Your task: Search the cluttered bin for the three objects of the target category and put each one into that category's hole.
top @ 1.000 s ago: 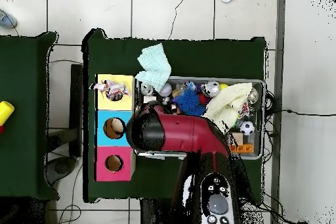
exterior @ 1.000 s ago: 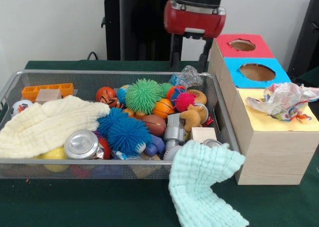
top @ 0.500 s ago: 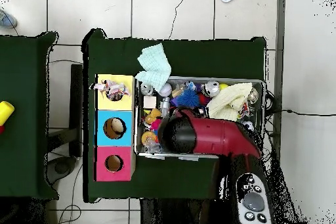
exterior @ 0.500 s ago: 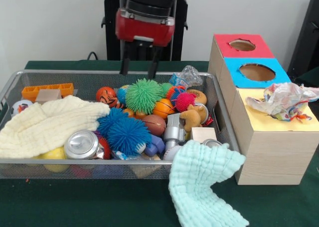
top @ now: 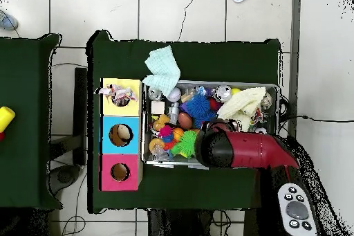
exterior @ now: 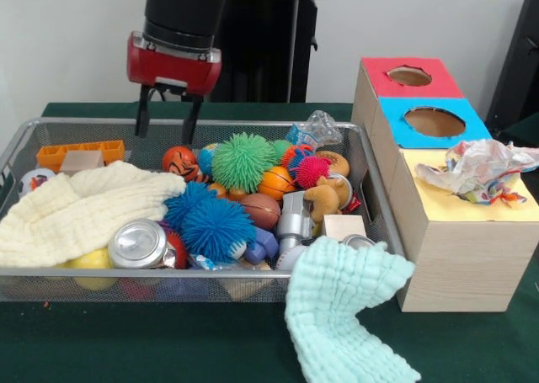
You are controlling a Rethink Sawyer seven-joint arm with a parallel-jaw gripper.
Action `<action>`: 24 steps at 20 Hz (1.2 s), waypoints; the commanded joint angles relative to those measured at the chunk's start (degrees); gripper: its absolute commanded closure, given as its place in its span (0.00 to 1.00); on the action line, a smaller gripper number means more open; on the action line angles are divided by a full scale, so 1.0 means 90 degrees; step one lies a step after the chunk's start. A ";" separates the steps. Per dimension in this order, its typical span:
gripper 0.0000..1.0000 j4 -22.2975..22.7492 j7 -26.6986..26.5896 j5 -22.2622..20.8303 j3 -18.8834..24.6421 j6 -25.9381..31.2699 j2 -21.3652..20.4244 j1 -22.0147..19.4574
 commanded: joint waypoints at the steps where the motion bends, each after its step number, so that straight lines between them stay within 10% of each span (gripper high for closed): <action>1: 0.00 -0.0202 -0.0569 -0.0966 0.0697 -0.0440 0.0537 -0.0224; 24: 0.00 -0.1885 0.0441 -0.2065 -0.0258 -0.2108 0.2347 0.0146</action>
